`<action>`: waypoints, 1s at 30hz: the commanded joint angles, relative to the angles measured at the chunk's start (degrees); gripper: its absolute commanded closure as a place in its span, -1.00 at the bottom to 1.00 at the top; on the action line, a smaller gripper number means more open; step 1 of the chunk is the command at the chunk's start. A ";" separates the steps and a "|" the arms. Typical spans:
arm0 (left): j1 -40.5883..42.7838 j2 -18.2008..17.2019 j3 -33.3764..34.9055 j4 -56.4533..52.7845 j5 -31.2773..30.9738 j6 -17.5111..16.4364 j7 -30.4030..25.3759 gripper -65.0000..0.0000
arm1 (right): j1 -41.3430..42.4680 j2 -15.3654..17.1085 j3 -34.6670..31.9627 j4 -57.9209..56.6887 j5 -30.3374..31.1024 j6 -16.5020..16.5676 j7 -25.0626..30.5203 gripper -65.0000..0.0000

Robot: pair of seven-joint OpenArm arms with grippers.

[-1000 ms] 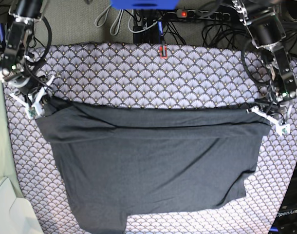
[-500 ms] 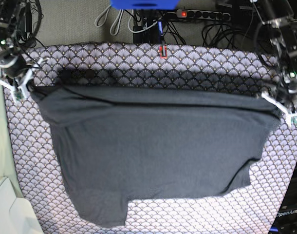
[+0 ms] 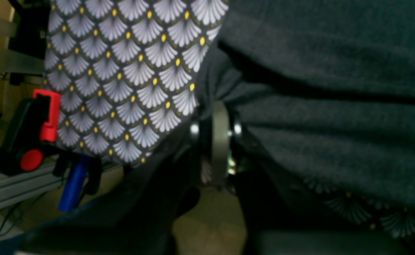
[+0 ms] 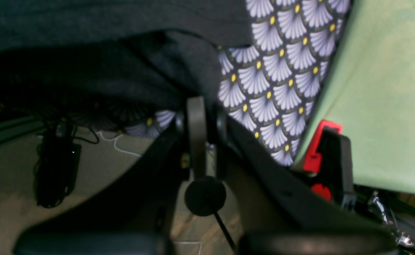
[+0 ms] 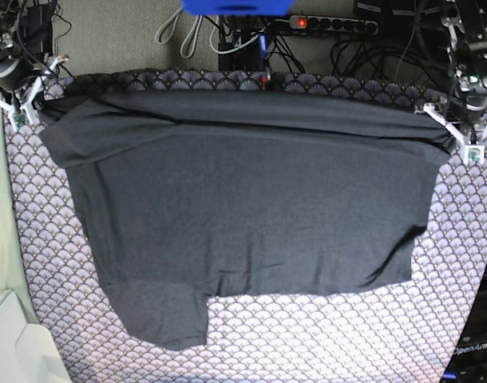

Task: Fold the T-shirt properly
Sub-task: 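Lay the folded edge down and open both grippers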

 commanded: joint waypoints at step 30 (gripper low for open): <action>1.56 -1.21 -0.58 -0.77 0.90 1.00 -1.12 -0.26 | -2.86 1.19 5.27 -2.84 -0.73 -0.69 0.33 0.16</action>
